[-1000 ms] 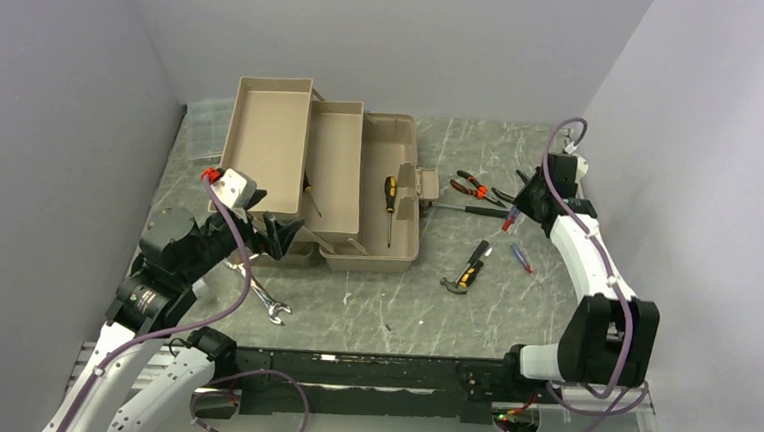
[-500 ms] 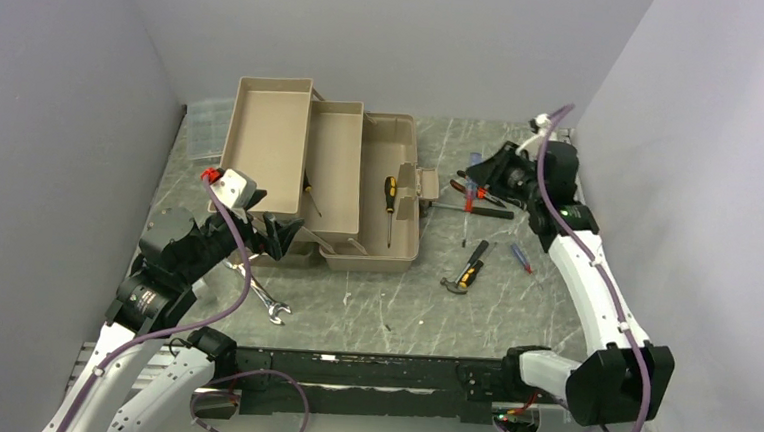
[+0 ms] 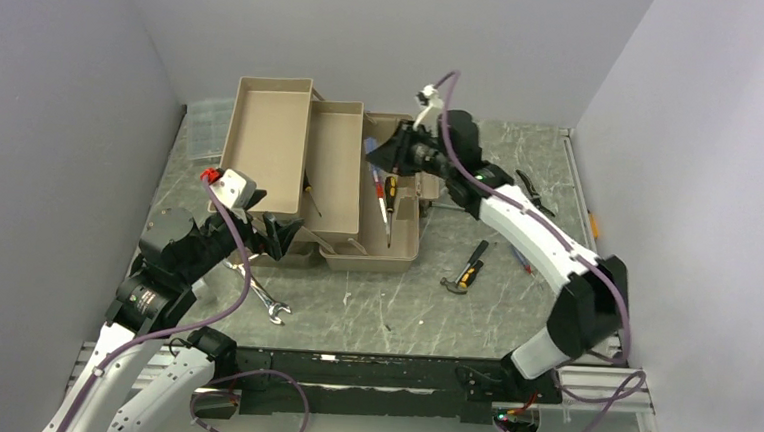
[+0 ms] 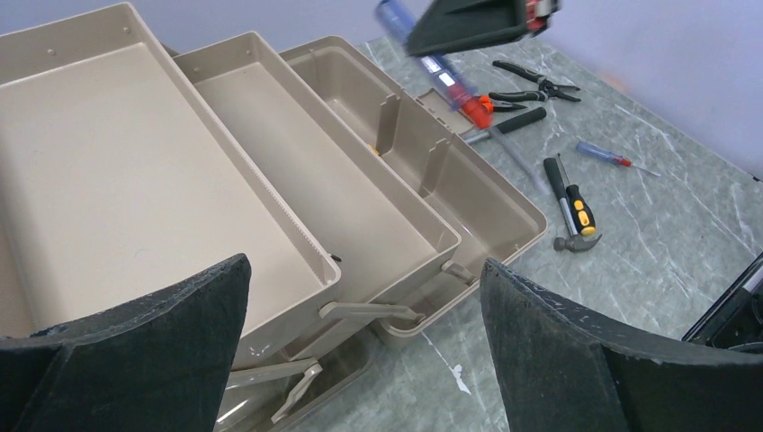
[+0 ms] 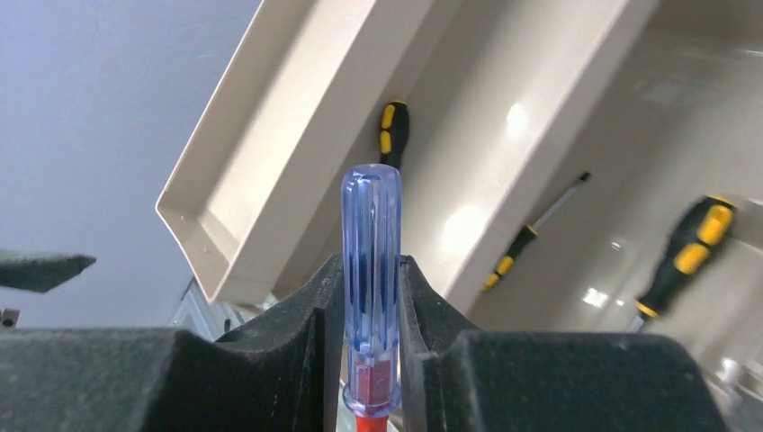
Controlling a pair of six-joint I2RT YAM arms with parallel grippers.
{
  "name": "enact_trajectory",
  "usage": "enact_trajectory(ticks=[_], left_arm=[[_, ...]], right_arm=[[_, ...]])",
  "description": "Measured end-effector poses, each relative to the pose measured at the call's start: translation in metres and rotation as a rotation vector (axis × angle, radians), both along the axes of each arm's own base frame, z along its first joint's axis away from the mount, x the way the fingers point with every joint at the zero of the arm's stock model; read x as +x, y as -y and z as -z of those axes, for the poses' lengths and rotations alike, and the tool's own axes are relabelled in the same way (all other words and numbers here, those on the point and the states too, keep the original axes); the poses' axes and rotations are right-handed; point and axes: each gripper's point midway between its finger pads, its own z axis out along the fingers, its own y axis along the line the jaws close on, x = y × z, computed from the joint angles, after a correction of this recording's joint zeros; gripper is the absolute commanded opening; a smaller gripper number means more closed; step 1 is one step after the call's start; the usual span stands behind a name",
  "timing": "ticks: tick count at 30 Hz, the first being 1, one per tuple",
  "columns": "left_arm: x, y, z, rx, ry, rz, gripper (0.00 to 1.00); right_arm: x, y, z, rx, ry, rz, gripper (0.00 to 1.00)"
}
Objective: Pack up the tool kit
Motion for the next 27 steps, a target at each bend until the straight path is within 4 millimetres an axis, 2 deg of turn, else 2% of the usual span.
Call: enact_trajectory(ticks=[3,6,13,14,15,17,18,19,23,27], left_arm=[[0.000,0.000,0.000,0.000,0.000,0.000,0.99],[0.000,0.000,0.000,0.000,0.000,0.000,0.99],[0.000,0.000,0.000,0.000,0.000,0.000,0.99],[0.000,0.000,0.000,0.000,0.000,0.000,0.99],[0.000,0.000,0.000,0.000,0.000,0.000,0.99],[0.000,0.000,0.000,0.000,0.000,-0.001,0.99],[0.000,0.000,0.000,0.000,0.000,-0.001,0.99],[0.000,0.000,0.000,0.000,0.000,-0.001,1.00],[0.000,0.000,0.000,0.000,0.000,-0.001,0.99],[0.000,0.000,0.000,0.000,0.000,-0.001,0.99]], right_arm=[[0.010,-0.032,0.009,0.005,-0.027,-0.015,0.00],[0.030,-0.059,0.017,0.015,-0.066,0.028,0.00],[0.073,-0.092,0.041,0.003,-0.102,0.165,0.02],[0.076,-0.095,0.044,-0.002,-0.104,0.176,0.05],[0.078,-0.099,0.048,-0.007,-0.108,0.182,0.15],[0.083,-0.104,0.057,-0.020,-0.118,0.194,0.51],[0.085,-0.107,0.062,-0.027,-0.127,0.195,0.60],[0.085,-0.109,0.068,-0.034,-0.140,0.199,0.65],[0.084,-0.107,0.081,-0.085,-0.165,0.208,0.70],[0.086,-0.093,0.074,-0.124,-0.130,0.244,0.70]])
